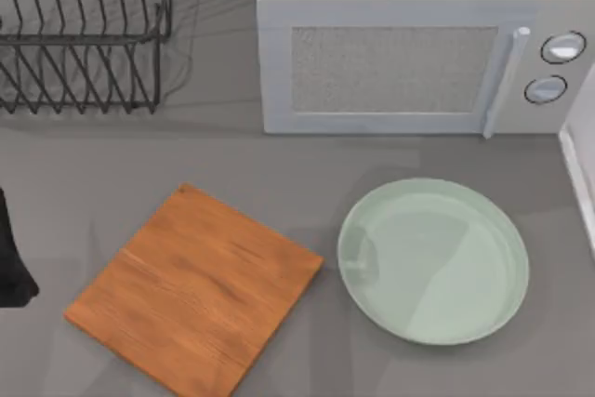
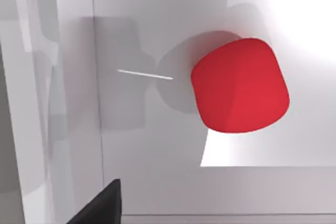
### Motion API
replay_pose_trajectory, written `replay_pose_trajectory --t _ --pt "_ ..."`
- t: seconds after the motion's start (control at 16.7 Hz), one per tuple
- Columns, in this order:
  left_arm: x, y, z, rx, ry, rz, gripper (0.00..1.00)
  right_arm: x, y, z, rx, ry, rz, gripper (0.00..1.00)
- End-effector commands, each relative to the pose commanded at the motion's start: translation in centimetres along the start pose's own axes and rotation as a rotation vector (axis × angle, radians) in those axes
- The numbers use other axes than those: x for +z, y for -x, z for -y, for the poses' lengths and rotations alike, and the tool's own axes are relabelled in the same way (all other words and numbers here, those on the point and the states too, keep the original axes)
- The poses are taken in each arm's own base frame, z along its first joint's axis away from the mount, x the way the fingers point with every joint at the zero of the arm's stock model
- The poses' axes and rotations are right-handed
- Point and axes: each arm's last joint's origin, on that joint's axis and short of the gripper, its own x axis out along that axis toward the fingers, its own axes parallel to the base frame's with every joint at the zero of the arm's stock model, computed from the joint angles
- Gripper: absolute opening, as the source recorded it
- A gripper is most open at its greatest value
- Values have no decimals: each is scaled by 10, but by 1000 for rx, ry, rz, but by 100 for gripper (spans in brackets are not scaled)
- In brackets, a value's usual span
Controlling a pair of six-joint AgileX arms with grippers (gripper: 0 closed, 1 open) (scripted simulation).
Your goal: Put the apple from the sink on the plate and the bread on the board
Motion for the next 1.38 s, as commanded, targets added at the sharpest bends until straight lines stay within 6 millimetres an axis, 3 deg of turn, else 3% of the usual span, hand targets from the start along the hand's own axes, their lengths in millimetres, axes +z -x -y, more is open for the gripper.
replay_pose_trajectory --t 0.18,0.66,1.14,1.38 --pt "0 0 0 0 0 0 100 11 -19 5 12 -1 -66 100" --pt "0 0 0 0 0 0 100 12 -28 4 14 4 -77 100" --pt "0 0 0 0 0 0 100 6 -118 5 13 0 -69 100" --pt "0 0 0 0 0 0 100 4 -125 5 13 -1 -74 100"
